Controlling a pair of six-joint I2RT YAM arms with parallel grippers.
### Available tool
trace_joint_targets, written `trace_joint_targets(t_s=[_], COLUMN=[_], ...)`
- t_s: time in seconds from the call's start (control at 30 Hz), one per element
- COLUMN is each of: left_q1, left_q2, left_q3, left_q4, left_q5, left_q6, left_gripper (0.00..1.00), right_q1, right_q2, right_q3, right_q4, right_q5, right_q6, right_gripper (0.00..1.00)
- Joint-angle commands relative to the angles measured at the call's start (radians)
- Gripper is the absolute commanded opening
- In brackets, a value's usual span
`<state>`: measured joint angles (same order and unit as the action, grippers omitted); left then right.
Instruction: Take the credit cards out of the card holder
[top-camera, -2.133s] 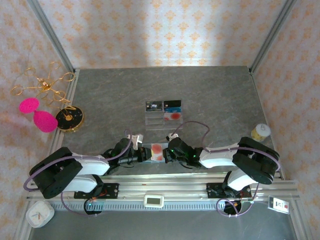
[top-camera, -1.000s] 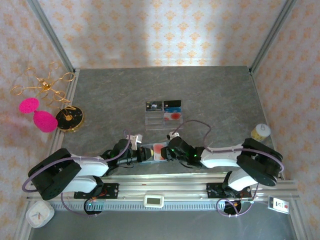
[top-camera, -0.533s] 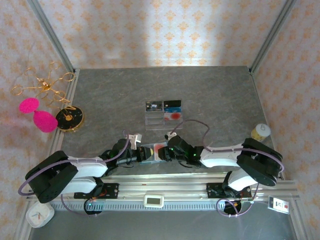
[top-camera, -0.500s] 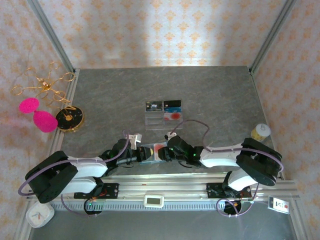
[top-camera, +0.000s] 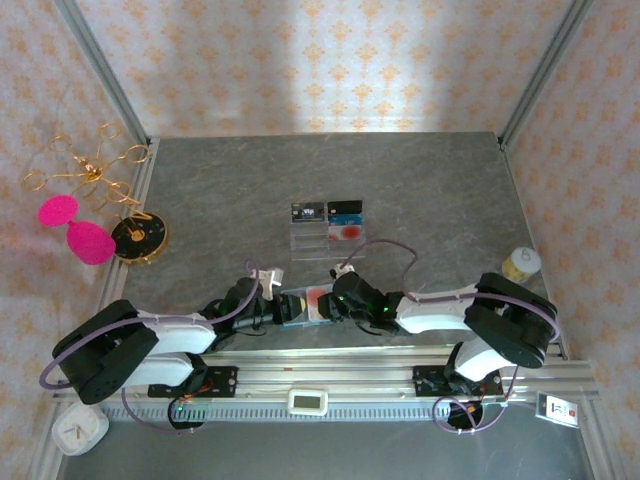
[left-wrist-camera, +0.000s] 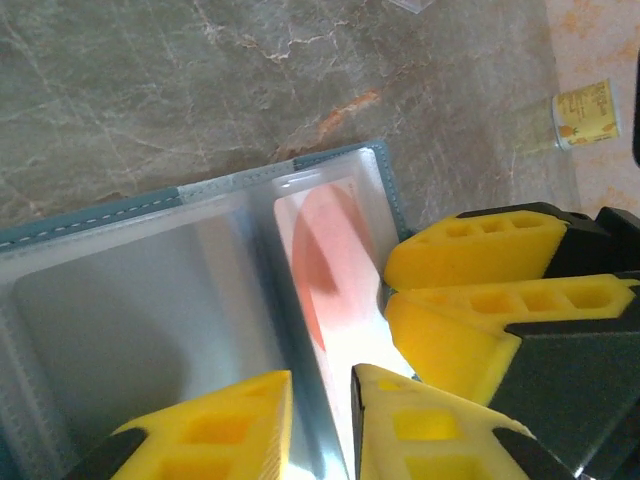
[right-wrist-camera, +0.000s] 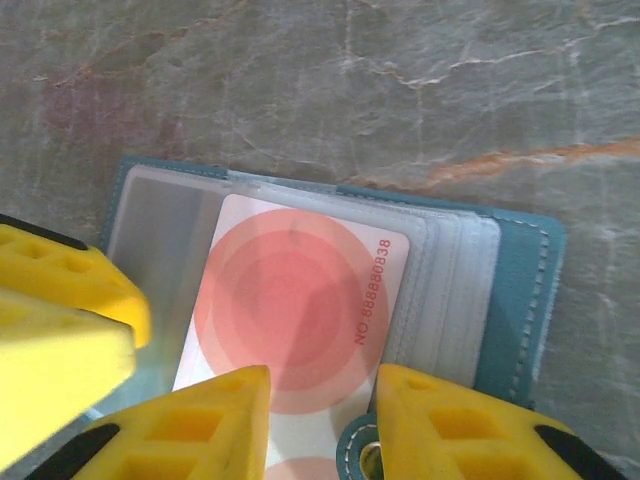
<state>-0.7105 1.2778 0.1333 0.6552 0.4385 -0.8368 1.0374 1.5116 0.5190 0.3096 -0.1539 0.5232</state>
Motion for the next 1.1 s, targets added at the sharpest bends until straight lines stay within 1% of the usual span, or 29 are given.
trace_joint_targets(t_s=[0.0,0.17,0.37,0.47,0.6,0.77,0.93,1.07], left_q1=[0.009,0.009,0.009,0.010,0.009,0.010,0.010,0.009], left_q2=[0.030,0.043,0.057,0.044,-0.008,-0.030,-0.018,-0.015], left_q3=[0.023,0.019,0.022,0.021,0.014,0.019,0.018,0.020], left_q4=[0.024,0.039,0.034,0.012,-0.032,-0.057,-0.038,-0.038], left_q5=[0.002,-0.001,-0.010,-0.030,-0.072,-0.074,-0.066,-0.063], left_q6=[0.021,0.019,0.017,0.010,0.010,0.020,0.019,0.021], left_gripper=[0.25,0.27,0.27,0.27,0.27,0.26,0.26,0.26], right_q1=[-0.001,0.000,0.000,-0.001,0.000,0.001,0.001,0.003], right_q2=[0.036,0.050,0.066,0.053,0.006,-0.038,-0.036,-0.034], right_q3=[-0.010,-0.015,-0.023,-0.029,-0.033,-0.012,-0.007,0.000], right_q4=[0.062,0.082,0.119,0.101,0.057,-0.001,-0.040,-0.080], right_q5=[-0.079,-0.104,-0.140,-0.087,-0.017,0.018,0.048,0.096], right_q6=[0.017,0.013,0.027,0.042,0.044,0.028,0.032,0.038], right_gripper=[0.31,0.30,0.25,0.24,0.26,0.27,0.27,0.28])
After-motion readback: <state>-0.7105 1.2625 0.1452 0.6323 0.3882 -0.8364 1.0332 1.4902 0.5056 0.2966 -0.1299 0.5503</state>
